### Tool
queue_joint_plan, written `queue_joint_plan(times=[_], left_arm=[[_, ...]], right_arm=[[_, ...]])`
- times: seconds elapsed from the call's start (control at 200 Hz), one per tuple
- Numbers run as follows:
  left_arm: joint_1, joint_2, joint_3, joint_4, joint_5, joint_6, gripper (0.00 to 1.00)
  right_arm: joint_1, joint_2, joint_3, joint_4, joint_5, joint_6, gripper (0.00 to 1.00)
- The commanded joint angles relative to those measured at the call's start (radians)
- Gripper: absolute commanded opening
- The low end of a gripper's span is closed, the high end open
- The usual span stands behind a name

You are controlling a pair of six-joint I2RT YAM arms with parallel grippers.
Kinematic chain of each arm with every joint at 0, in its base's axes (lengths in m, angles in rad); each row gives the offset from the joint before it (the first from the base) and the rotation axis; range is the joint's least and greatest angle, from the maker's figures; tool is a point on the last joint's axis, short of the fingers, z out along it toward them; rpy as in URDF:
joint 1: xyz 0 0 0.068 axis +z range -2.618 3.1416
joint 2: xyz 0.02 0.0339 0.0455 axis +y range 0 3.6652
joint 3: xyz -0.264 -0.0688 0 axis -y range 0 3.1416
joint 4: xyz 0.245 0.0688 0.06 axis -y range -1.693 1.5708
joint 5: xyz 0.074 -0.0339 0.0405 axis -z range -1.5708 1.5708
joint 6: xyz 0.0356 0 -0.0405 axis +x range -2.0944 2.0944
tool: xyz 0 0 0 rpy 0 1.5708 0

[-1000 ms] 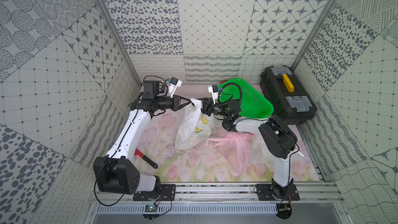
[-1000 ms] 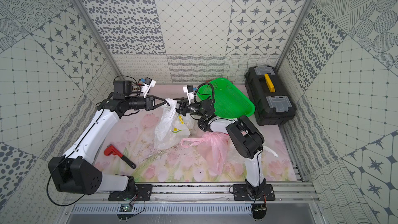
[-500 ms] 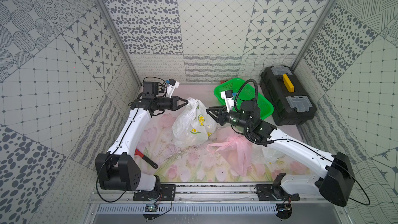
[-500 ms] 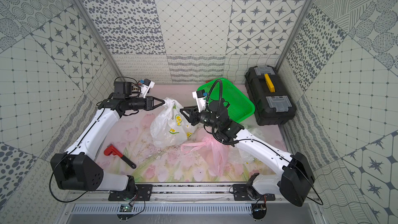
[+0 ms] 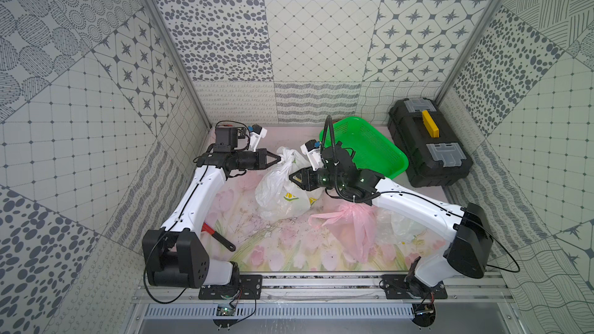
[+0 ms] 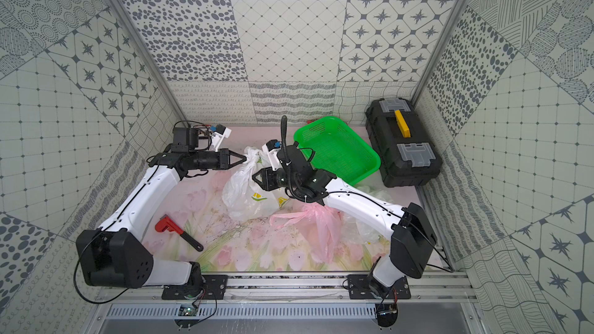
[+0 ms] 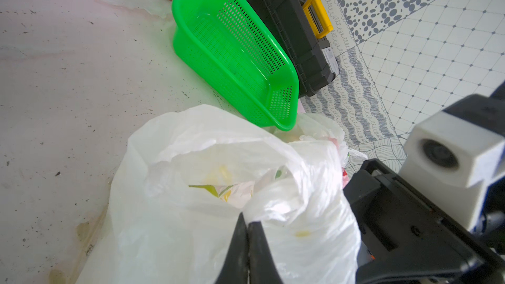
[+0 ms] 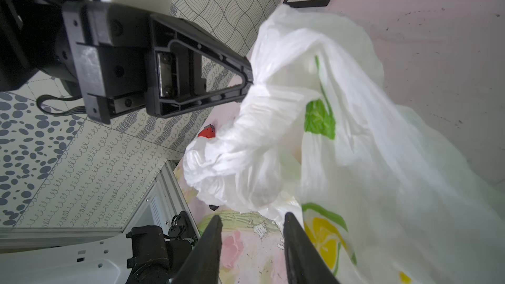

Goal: Place the pears into plastic bags & tie knots
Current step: Tie the plastic bag at the center of the board.

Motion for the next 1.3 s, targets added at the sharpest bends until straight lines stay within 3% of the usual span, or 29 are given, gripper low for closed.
queue_joint_plan(times=[0.0,0.455,0.53,0.69,0.86,1.021,1.151,1.241,1.296], left_arm=[[0.007,-0.017,-0.017,0.061,0.021,-0.035,0.0],[0.007,-0.042,-0.044,0.068,0.037,-0.032,0.0],[0.007,-0.042,-0.047,0.07,0.035,-0.037,0.0],[0.008,-0.054,-0.033,0.036,-0.006,-0.017,0.0],[0.037,-0.088,0.02,-0.055,-0.088,0.004,0.0],[0.085,-0.132,0.034,-0.099,-0.144,0.001,0.0],[0.117,-0.14,0.016,-0.105,-0.183,0.002,0.0],[0.127,-0.136,0.0,-0.1,-0.191,-0.013,0.0],[0.128,-0.14,-0.013,-0.085,-0.194,-0.023,0.0]], right_arm=[[0.004,0.026,0.055,0.027,-0.014,0.018,0.41],[-0.028,0.118,0.106,-0.016,0.005,0.067,0.43],[-0.03,0.125,0.124,-0.015,-0.007,0.068,0.39],[-0.03,0.111,0.148,-0.054,-0.061,0.069,0.14],[-0.086,0.004,0.085,-0.142,-0.184,0.062,0.0],[-0.239,-0.081,0.023,-0.23,-0.303,0.068,0.0],[-0.293,-0.087,0.053,-0.287,-0.349,0.025,0.0],[-0.305,-0.069,0.11,-0.387,-0.289,-0.045,0.0],[-0.305,-0.052,0.163,-0.489,-0.183,-0.12,0.0]])
